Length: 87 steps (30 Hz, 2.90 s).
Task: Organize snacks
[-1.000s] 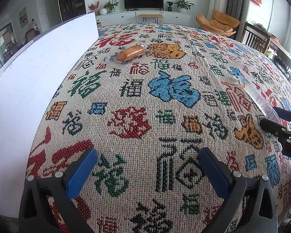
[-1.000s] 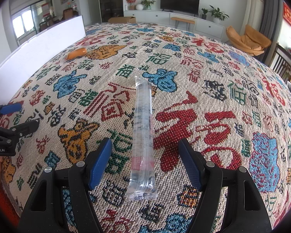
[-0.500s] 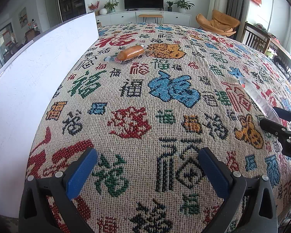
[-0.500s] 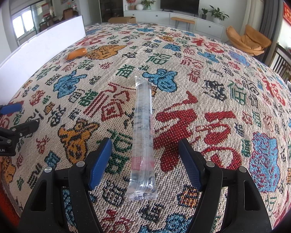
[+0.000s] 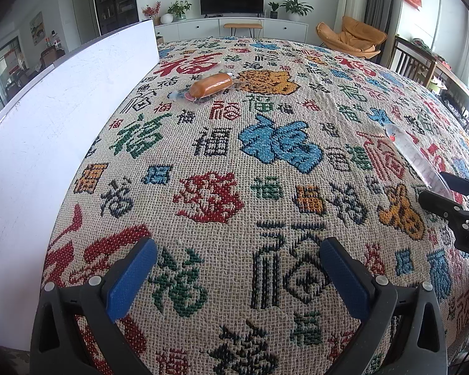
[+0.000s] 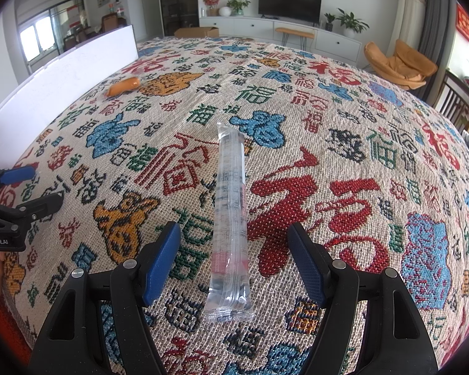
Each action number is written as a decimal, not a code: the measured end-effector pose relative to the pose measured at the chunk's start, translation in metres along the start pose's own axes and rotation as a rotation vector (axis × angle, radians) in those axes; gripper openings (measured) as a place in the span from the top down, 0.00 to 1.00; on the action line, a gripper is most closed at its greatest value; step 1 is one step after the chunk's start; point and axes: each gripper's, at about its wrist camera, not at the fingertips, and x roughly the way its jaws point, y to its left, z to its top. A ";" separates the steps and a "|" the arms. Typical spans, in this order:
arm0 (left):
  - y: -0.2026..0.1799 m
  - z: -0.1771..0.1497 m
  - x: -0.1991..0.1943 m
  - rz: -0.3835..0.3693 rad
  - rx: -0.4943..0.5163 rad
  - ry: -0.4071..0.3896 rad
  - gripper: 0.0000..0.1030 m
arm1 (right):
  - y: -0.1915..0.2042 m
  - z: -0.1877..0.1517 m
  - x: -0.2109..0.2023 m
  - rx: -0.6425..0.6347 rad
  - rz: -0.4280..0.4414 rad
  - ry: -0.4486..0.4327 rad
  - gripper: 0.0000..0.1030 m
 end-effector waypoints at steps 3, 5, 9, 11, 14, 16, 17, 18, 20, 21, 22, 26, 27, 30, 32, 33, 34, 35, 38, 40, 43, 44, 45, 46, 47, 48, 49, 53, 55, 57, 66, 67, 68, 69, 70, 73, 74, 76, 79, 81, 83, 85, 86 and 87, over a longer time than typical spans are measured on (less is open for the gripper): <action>0.000 0.000 0.000 0.000 0.000 0.000 0.00 | -0.001 0.000 0.000 0.000 0.000 0.000 0.28; 0.000 0.000 0.000 0.000 0.000 0.000 0.00 | 0.000 0.000 0.000 0.000 0.000 0.000 0.28; 0.000 -0.001 0.000 0.000 0.000 0.000 0.00 | 0.000 0.000 0.000 0.000 -0.001 0.000 0.28; 0.000 -0.001 -0.001 0.000 0.000 0.000 0.00 | 0.000 0.000 0.001 0.000 0.000 0.000 0.28; 0.002 0.003 -0.001 -0.008 0.002 0.024 0.00 | 0.000 0.000 0.001 0.000 0.000 0.000 0.28; 0.013 0.013 0.000 -0.050 -0.034 0.065 0.00 | 0.000 0.000 0.001 0.000 -0.001 0.001 0.28; 0.021 0.019 -0.001 -0.086 -0.059 0.062 0.00 | 0.000 0.000 0.001 -0.001 -0.001 0.001 0.28; 0.033 0.032 -0.002 -0.129 -0.086 0.052 0.00 | 0.000 0.000 0.001 -0.001 -0.001 0.001 0.28; 0.050 0.061 0.004 -0.178 -0.093 0.059 0.00 | 0.000 0.000 0.001 -0.001 -0.001 0.001 0.28; 0.056 0.079 0.010 -0.191 -0.077 0.067 0.01 | 0.000 0.000 0.001 -0.001 -0.001 0.001 0.28; 0.060 0.098 0.016 -0.188 -0.050 0.063 0.02 | 0.000 0.000 0.001 -0.001 -0.001 0.001 0.28; 0.059 0.152 0.052 -0.187 0.021 0.084 0.19 | 0.001 0.000 0.001 -0.001 -0.001 0.001 0.28; 0.056 0.162 0.066 -0.200 0.033 0.109 0.21 | 0.001 0.000 0.001 -0.001 -0.001 0.001 0.28; 0.042 0.176 0.100 -0.145 0.113 0.152 0.22 | 0.000 0.000 0.001 -0.001 -0.001 0.001 0.28; 0.036 0.179 0.112 -0.082 0.162 0.153 0.22 | 0.001 -0.001 0.001 -0.001 -0.001 0.001 0.28; 0.036 0.179 0.115 -0.087 0.173 0.155 0.25 | 0.001 -0.001 0.001 -0.001 -0.001 0.001 0.28; 0.038 0.179 0.114 -0.104 0.177 0.140 0.43 | 0.001 -0.001 0.001 -0.001 -0.001 0.001 0.28; 0.041 0.179 0.110 -0.101 0.174 0.125 0.51 | 0.001 -0.001 0.001 -0.001 -0.001 0.001 0.28; 0.051 0.174 0.093 -0.113 0.143 0.120 0.72 | 0.001 -0.001 0.001 -0.001 -0.001 0.001 0.28; 0.053 0.164 0.078 -0.098 0.135 0.098 0.73 | 0.001 -0.001 0.001 -0.001 -0.001 0.001 0.28; 0.057 0.135 0.050 -0.149 0.092 0.112 0.73 | 0.001 -0.001 0.001 -0.001 -0.001 0.001 0.28; 0.057 0.125 0.041 -0.159 0.081 0.119 0.73 | 0.001 -0.001 0.001 -0.001 -0.001 0.001 0.28; 0.055 0.109 0.030 -0.165 0.067 0.129 0.73 | 0.001 -0.001 0.001 -0.001 -0.002 0.001 0.28; 0.052 0.093 0.019 -0.168 0.052 0.140 0.73 | 0.001 -0.001 0.001 -0.002 -0.002 0.002 0.28; 0.047 0.082 0.011 -0.173 0.042 0.145 0.73 | 0.001 -0.001 0.001 -0.001 -0.001 0.002 0.28; 0.043 0.069 0.002 -0.183 0.030 0.147 0.72 | 0.001 -0.002 0.001 -0.002 -0.002 0.002 0.28; 0.041 0.060 -0.004 -0.196 0.025 0.148 0.68 | 0.001 -0.001 0.002 -0.002 -0.002 0.002 0.28; 0.030 0.038 -0.020 -0.288 0.057 0.153 0.09 | 0.001 -0.001 0.002 -0.002 -0.003 0.002 0.28; 0.028 0.037 -0.025 -0.257 0.088 0.115 0.04 | 0.000 -0.001 0.002 -0.002 -0.003 0.002 0.28; 0.026 0.038 -0.021 -0.244 0.109 0.118 0.04 | 0.001 -0.002 0.002 -0.002 -0.003 0.002 0.28; 0.005 0.032 0.020 -0.141 0.173 0.067 0.00 | 0.001 -0.001 0.003 -0.003 -0.003 0.002 0.28; 0.003 0.030 0.020 -0.123 0.188 0.049 0.00 | 0.001 -0.002 0.002 -0.003 -0.003 0.002 0.28; 0.004 0.028 0.019 -0.125 0.177 0.038 0.00 | 0.001 -0.001 0.003 -0.003 -0.003 0.002 0.28; 0.006 0.028 0.019 -0.132 0.174 0.036 0.00 | 0.001 -0.002 0.003 -0.003 -0.004 0.002 0.28; 0.006 0.028 0.019 -0.135 0.179 0.036 0.00 | 0.001 -0.001 0.003 -0.003 -0.004 0.003 0.28; 0.007 0.028 0.019 -0.138 0.181 0.030 0.00 | 0.002 -0.002 0.003 -0.004 -0.005 0.003 0.28; 0.006 0.027 0.018 -0.137 0.180 0.028 0.00 | 0.001 -0.002 0.003 -0.004 -0.005 0.003 0.28; 0.007 0.027 0.018 -0.137 0.180 0.026 0.00 | 0.001 -0.002 0.003 -0.004 -0.005 0.003 0.28; 0.006 0.026 0.019 -0.138 0.180 0.026 0.00 | 0.001 -0.002 0.003 -0.004 -0.005 0.003 0.28; 0.006 0.026 0.019 -0.137 0.180 0.026 0.00 | 0.001 -0.002 0.004 -0.003 -0.005 0.003 0.28; 0.006 0.026 0.019 -0.136 0.180 0.026 0.00 | 0.002 -0.002 0.004 -0.004 -0.005 0.003 0.28; 0.006 0.026 0.019 -0.137 0.180 0.027 0.00 | 0.002 -0.002 0.003 -0.004 -0.005 0.004 0.28; 0.006 0.026 0.018 -0.139 0.182 0.027 0.00 | 0.002 -0.002 0.004 -0.004 -0.005 0.004 0.28; 0.007 0.026 0.018 -0.144 0.186 0.030 0.00 | 0.001 -0.001 0.004 -0.003 -0.005 0.004 0.28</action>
